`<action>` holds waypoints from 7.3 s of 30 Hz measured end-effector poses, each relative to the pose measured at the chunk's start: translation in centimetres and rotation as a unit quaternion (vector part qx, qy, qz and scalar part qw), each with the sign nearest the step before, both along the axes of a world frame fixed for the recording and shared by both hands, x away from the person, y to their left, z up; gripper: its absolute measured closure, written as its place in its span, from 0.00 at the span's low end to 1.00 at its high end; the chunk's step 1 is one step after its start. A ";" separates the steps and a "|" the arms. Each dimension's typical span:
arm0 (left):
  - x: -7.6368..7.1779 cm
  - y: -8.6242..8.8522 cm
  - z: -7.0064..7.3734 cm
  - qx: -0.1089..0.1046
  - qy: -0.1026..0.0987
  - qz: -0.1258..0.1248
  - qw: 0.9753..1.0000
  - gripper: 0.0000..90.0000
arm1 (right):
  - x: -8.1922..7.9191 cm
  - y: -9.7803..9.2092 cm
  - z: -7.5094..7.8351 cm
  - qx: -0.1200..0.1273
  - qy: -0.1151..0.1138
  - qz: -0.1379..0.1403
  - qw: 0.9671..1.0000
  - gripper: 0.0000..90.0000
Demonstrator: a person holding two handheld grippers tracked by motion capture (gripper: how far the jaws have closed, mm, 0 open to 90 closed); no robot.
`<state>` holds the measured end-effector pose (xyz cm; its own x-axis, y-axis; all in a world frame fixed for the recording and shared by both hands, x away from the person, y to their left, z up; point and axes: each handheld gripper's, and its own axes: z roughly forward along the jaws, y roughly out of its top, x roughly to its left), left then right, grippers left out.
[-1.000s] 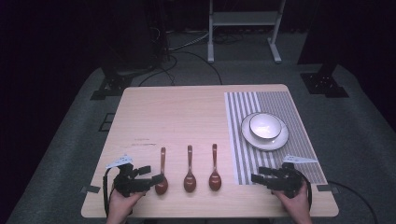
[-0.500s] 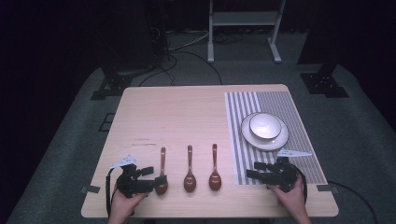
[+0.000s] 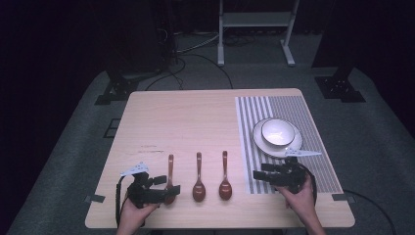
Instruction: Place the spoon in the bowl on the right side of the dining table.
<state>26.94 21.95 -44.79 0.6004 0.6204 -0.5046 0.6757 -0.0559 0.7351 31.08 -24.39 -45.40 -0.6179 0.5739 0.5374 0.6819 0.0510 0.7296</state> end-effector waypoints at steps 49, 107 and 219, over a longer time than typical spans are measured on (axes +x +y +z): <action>0.0 -6.5 -0.3 0.008 0.045 -0.103 0.994 0.07 | 2.9 5.7 1.8 -0.026 -0.007 0.053 0.998 0.28; 0.1 -8.4 -2.7 0.024 0.089 -0.141 0.986 0.07 | 9.1 16.7 -0.4 -0.100 0.082 0.128 0.983 0.29; 0.7 -6.4 -1.7 0.010 0.081 -0.109 0.991 0.07 | 12.3 -0.9 5.7 0.090 0.110 -0.082 0.987 0.93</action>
<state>27.68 15.57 -46.53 0.6333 0.4967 -0.5935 0.7548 -0.2267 0.6156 43.38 -25.32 -39.73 -0.3827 0.5398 0.7497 0.8126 -0.1894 0.5512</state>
